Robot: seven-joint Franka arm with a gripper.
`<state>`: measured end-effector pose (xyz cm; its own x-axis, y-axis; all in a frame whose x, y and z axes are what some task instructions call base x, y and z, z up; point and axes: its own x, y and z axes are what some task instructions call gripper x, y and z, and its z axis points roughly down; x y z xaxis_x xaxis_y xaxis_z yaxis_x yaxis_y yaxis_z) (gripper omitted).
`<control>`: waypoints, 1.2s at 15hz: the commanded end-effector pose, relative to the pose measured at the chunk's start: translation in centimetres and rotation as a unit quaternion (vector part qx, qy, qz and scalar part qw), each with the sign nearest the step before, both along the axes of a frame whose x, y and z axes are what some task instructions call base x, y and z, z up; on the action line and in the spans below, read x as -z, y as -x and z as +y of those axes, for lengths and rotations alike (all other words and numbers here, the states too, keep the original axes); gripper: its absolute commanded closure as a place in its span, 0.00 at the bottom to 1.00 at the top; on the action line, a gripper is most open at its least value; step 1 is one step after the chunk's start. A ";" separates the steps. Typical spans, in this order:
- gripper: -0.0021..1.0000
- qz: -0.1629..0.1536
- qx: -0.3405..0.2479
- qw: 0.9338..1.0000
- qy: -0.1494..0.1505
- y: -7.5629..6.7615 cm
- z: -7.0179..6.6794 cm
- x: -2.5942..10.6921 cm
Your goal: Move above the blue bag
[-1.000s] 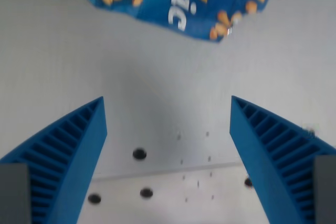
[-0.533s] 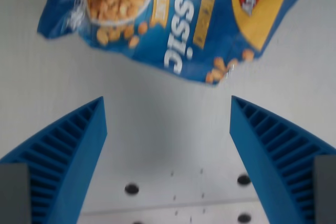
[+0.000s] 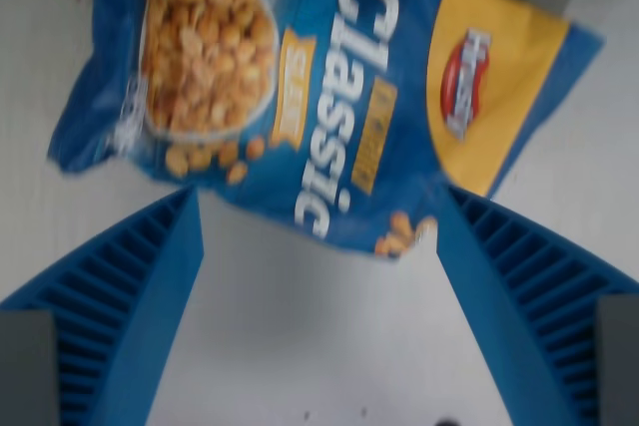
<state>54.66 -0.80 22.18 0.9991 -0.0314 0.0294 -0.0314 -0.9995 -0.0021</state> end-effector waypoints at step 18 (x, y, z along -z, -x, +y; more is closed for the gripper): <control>0.00 0.004 -0.025 1.000 0.012 -4.5 -1.4 2.2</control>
